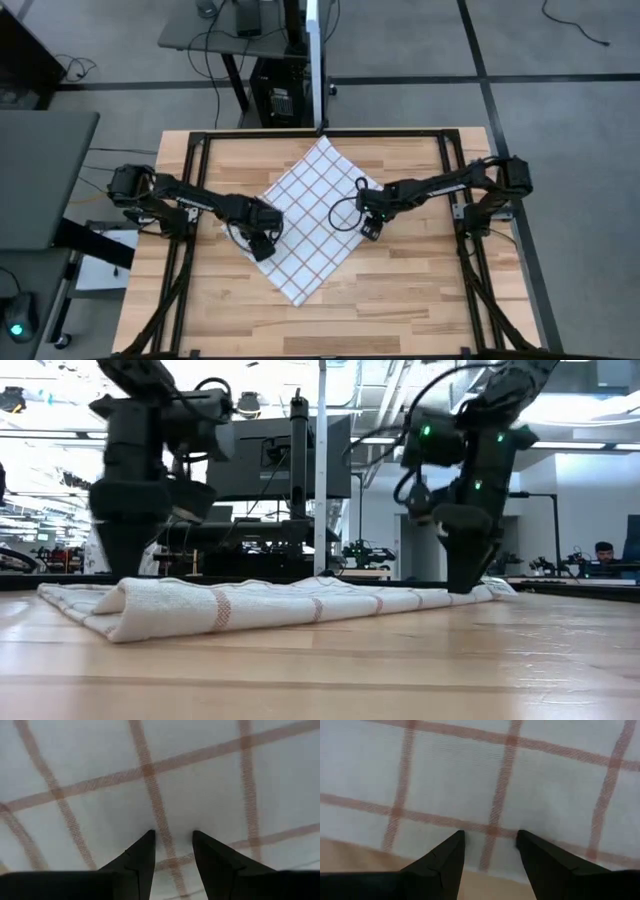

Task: Roll towel
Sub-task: Roll the white towel

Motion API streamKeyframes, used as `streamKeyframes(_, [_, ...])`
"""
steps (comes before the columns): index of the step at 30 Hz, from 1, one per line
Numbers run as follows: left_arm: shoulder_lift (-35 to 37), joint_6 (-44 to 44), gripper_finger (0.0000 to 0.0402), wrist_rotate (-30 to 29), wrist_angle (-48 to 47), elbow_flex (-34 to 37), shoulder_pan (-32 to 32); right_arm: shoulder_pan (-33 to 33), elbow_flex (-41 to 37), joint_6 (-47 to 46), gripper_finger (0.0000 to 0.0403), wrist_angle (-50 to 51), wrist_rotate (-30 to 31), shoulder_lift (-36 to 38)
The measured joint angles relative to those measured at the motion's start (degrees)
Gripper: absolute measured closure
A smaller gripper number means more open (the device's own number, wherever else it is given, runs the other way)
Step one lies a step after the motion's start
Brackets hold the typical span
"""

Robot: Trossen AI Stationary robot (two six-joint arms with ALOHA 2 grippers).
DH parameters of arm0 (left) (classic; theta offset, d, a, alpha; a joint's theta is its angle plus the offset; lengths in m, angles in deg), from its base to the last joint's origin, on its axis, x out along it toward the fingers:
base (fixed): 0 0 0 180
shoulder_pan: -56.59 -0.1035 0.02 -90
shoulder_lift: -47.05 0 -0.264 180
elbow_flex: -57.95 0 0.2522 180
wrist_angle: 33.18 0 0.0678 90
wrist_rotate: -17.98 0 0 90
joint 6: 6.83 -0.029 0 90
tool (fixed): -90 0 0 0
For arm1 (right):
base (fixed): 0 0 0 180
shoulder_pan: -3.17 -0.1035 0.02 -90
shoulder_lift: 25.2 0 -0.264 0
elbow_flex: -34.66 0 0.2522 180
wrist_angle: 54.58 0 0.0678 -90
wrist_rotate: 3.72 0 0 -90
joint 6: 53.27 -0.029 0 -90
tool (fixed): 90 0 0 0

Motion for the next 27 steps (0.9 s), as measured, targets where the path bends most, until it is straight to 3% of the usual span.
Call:
streamKeyframes(5, [-0.07, 9.65, 0.0284, 0.45, 4.11, 0.48, 5.74, 5.06, 0.33, 6.46, 0.0223, -0.82, -0.46, -1.37])
streamKeyframes(9, [-0.36, 18.54, 0.0284, 0.94, 12.85, 0.64, 8.78, 10.53, 1.05, 12.39, 0.0223, -0.46, -0.59, -1.44])
streamKeyframes(13, [-1.51, 21.84, 0.0284, 1.21, 19.27, 0.45, 9.78, 16.52, 4.08, 19.74, 0.0223, 1.32, -0.34, -1.89])
streamKeyframes(18, [-0.95, 19.29, 0.0284, 3.36, 8.65, -4.66, 8.37, 21.90, 12.97, 23.23, 0.0223, 10.33, -4.60, -0.08])
streamKeyframes(22, [-0.21, 11.27, 0.0284, 2.90, -5.00, -13.16, 6.64, 21.08, 15.30, 22.68, 0.0223, 13.47, -10.65, 4.14])
streamKeyframes(27, [-0.12, -1.03, 0.0284, -8.24, -11.99, -18.53, 4.39, 15.35, 12.26, 17.03, 0.0223, 11.14, -11.75, 6.83])
